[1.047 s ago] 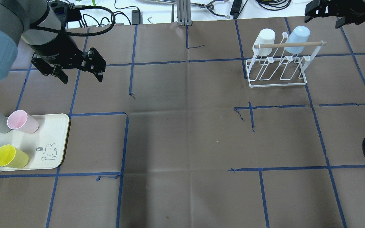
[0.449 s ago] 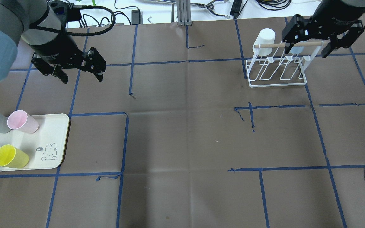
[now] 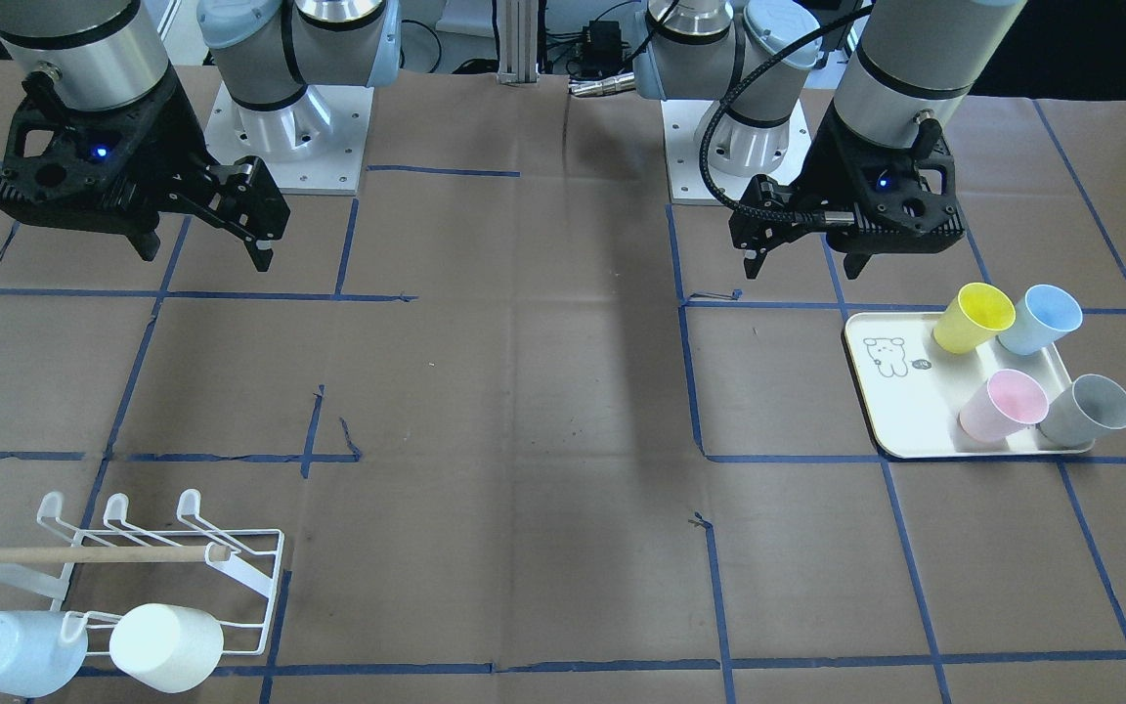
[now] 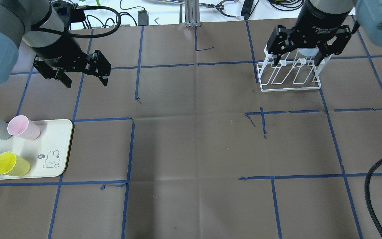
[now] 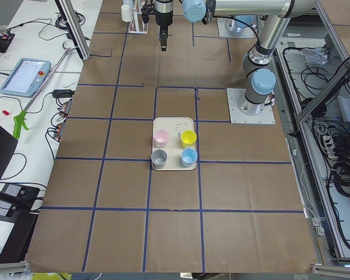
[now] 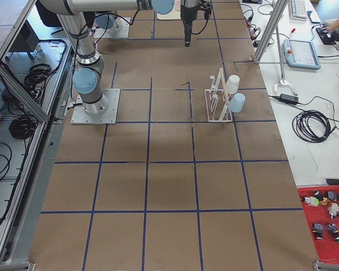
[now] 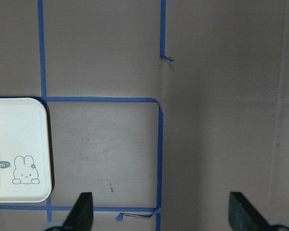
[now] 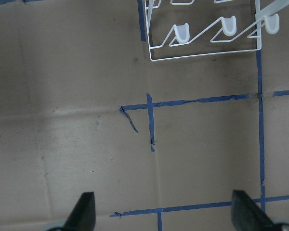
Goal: Transfer IKEA cup to right arm and place on rack
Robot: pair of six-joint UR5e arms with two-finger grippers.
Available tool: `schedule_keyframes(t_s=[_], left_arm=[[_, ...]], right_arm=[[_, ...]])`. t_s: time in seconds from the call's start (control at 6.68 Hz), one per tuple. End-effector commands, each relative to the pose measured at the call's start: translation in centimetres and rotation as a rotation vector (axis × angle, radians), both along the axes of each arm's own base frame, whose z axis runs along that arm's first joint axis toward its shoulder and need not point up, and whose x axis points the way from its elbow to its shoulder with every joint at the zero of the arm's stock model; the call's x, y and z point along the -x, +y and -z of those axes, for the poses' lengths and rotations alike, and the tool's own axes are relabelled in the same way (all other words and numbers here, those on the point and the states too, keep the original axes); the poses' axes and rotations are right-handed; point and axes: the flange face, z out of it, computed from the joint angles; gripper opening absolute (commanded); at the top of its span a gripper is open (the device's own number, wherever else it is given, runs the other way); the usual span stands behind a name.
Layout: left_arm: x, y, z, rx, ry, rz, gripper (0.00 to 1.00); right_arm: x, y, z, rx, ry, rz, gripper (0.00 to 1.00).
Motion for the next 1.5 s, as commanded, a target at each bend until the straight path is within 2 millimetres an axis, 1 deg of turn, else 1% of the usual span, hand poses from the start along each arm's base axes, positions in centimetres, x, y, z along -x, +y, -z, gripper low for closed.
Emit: schedule_keyframes(t_s=[0.0, 0.15, 0.3, 0.45, 0.6, 0.75, 1.35], left_arm=[[0.0, 0.0, 0.0, 0.0, 0.0, 0.0, 1.0], [0.0, 0.0, 0.0, 0.0, 0.0, 0.002, 1.0], [0.0, 0.0, 0.0, 0.0, 0.0, 0.0, 1.0], [0.0, 0.0, 0.0, 0.0, 0.0, 0.002, 1.0], [0.0, 0.0, 0.0, 0.0, 0.0, 0.002, 1.0], [0.0, 0.0, 0.0, 0.0, 0.0, 0.002, 1.0], [0.0, 0.0, 0.0, 0.0, -0.002, 0.005, 1.0]], right_arm=[[-0.8, -0.2, 0.4, -0.003, 0.004, -0.008, 1.0], [-2.6, 0.6, 0.8, -0.012, 0.011, -0.043, 1.0], [-3.0, 0.9, 1.0, -0.017, 0.015, -0.051, 1.0], [-3.0, 1.1, 2.2, -0.041, 0.016, -0.054, 1.0], [-2.9, 1.9, 2.5, -0.04, 0.016, -0.053, 1.0], [-2.9, 2.2, 2.4, -0.034, 0.014, -0.054, 1.0], [-2.9, 2.1, 2.3, -0.025, 0.015, -0.059, 1.0]])
